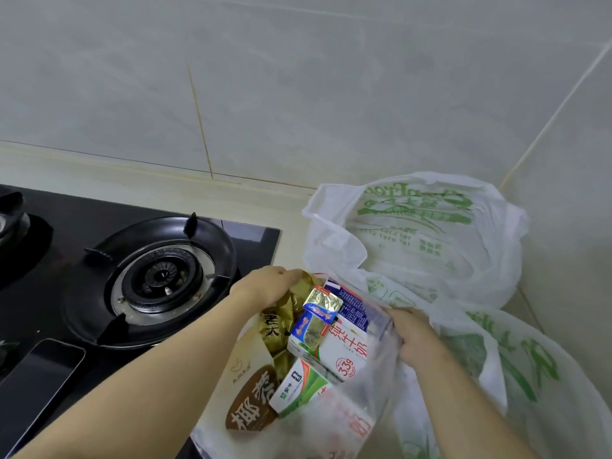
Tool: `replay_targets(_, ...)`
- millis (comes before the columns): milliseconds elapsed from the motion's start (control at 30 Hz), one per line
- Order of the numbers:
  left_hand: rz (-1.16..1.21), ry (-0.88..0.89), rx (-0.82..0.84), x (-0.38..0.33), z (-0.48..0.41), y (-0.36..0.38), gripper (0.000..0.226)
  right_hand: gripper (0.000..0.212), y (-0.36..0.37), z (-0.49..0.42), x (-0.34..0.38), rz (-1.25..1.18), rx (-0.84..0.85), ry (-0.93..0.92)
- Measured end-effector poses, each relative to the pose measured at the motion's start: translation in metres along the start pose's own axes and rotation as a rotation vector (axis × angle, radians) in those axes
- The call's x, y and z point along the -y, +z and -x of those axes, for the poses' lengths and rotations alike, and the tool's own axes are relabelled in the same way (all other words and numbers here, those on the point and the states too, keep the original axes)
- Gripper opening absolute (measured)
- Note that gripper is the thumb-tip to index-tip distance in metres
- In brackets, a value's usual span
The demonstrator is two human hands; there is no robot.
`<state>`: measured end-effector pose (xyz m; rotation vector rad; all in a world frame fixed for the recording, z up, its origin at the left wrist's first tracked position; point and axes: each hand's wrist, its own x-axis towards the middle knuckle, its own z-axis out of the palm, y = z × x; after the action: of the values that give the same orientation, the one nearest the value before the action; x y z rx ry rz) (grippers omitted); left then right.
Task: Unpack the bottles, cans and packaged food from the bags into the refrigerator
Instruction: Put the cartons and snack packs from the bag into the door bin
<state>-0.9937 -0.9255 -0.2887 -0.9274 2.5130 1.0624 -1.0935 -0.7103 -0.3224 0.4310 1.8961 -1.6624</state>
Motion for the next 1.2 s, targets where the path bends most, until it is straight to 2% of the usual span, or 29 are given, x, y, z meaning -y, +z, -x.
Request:
replay_targets(67, -0.009, -0.041, -0.038, 0.000, -0.001, 0.000, 0.041, 0.017, -0.002, -0.004, -0.004, 0.005, -0.027, -0.014)
replay_targets(167, -0.079, -0.047, -0.096, 0.003, 0.003, 0.005, 0.025, 0.028, -0.009, 0.003, -0.010, 0.260, -0.110, -0.207)
replay_targets(233, -0.016, -0.041, -0.116, 0.007, 0.014, 0.011, 0.038, 0.031, -0.014, 0.013, -0.019, 0.402, -0.096, -0.341)
replay_targets(300, 0.073, 0.004, -0.146, 0.010, 0.026, 0.014, 0.047, 0.024, -0.015, 0.023, -0.030, 0.482, -0.043, -0.395)
replay_targets(400, 0.175, 0.112, -0.216, 0.015, 0.048, 0.014, 0.051, 0.020, -0.010, 0.037, -0.036, 0.418, -0.089, -0.381)
replay_targets(467, 0.067, 0.148, -0.263, 0.020, 0.066, 0.016, 0.051, 0.028, -0.006, 0.052, -0.037, 0.381, -0.124, -0.340)
replay_targets(500, -0.006, 0.167, -0.283, 0.024, 0.073, 0.018, 0.051, 0.039, -0.005, 0.058, -0.037, 0.419, -0.120, -0.378)
replay_targets(567, -0.132, 0.214, -0.309, 0.030, 0.087, 0.022, 0.052, 0.059, -0.001, 0.076, -0.040, 0.566, -0.094, -0.513)
replay_targets(633, -0.237, 0.229, -0.334, 0.036, 0.097, 0.027, 0.056, 0.068, 0.002, 0.086, -0.047, 0.639, -0.038, -0.653)
replay_targets(700, -0.329, 0.237, -0.337, 0.041, 0.108, 0.031, 0.058, 0.058, -0.002, 0.090, -0.057, 0.676, -0.052, -0.721)
replay_targets(767, -0.392, 0.277, -0.342, 0.045, 0.117, 0.034, 0.060, 0.046, -0.011, 0.095, -0.068, 0.709, -0.130, -0.648)
replay_targets(867, -0.383, 0.321, -0.362, 0.050, 0.126, 0.035, 0.059, 0.038, -0.021, 0.096, -0.081, 0.947, -0.200, -0.530)
replay_targets(933, -0.384, 0.382, -0.413, 0.053, 0.130, 0.037, 0.053, 0.030, -0.020, 0.096, -0.085, 1.057, -0.220, -0.608)
replay_targets(1000, -0.398, 0.472, -0.461, 0.055, 0.134, 0.042, 0.056, 0.023, -0.019, 0.104, -0.085, 0.974, -0.259, -0.790)
replay_targets(1100, -0.431, 0.567, -0.438, 0.059, 0.138, 0.055, 0.063, 0.018, -0.023, 0.119, -0.096, 0.815, -0.245, -1.082)
replay_targets(1200, -0.538, 0.577, -0.404, 0.065, 0.143, 0.068, 0.068, 0.021, -0.032, 0.130, -0.106, 0.790, -0.210, -0.962)
